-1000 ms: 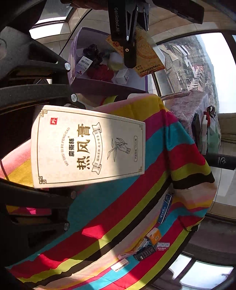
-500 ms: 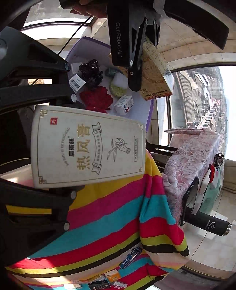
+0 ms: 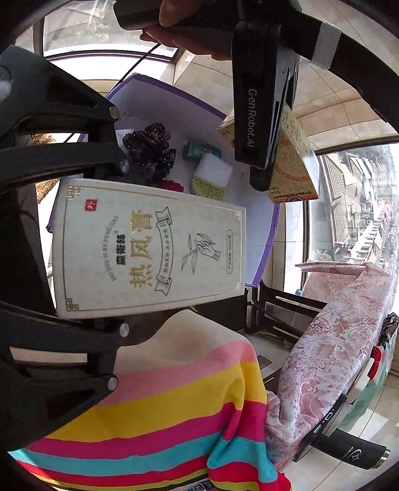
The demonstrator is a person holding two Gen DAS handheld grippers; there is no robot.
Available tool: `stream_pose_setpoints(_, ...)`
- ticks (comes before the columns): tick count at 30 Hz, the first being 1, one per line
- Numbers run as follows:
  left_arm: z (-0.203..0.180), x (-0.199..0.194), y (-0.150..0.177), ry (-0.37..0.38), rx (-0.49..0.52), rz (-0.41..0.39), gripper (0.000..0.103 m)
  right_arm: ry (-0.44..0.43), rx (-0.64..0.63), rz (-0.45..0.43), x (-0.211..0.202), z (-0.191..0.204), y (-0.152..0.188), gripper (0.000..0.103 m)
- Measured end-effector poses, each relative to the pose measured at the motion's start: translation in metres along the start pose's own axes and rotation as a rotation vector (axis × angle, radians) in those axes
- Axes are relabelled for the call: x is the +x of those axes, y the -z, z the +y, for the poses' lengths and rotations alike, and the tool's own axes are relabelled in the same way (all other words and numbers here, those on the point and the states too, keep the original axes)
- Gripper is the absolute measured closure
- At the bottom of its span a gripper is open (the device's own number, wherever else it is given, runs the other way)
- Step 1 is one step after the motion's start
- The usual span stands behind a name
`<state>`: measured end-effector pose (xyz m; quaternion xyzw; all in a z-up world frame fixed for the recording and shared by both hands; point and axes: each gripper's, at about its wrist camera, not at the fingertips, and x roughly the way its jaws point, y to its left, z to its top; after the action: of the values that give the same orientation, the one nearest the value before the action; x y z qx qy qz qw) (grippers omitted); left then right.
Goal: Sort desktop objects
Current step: 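Open both tools to drop the two boxes into the cardboard box, then move both tools back over the striped table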
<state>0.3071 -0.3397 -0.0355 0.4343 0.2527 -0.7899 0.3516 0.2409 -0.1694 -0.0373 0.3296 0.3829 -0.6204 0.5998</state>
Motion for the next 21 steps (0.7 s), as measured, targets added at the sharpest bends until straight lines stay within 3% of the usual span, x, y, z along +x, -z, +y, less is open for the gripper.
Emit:
stream_pose_setpoints(9, 0.013, 0.001, -0.008, -0.04, -0.051, -0.017, 0.051, -0.069, -0.017, 0.008, 0.006, 0.02, 0.0, 0.048)
stream_pose_setpoints(11, 0.014, 0.0, -0.009, -0.043, -0.061, -0.013, 0.044, -0.076, -0.011, 0.01, 0.007, 0.021, 0.002, 0.044)
stream_pose_setpoints(13, 0.015, -0.003, -0.01, -0.035, -0.074, -0.015, 0.03, -0.075, -0.003, 0.002, 0.005, 0.021, 0.005, 0.032)
stream_pose_setpoints(21, 0.0, -0.014, -0.012, -0.003, -0.083, -0.039, 0.024, -0.085, 0.098, -0.035, -0.011, -0.003, 0.018, 0.03)
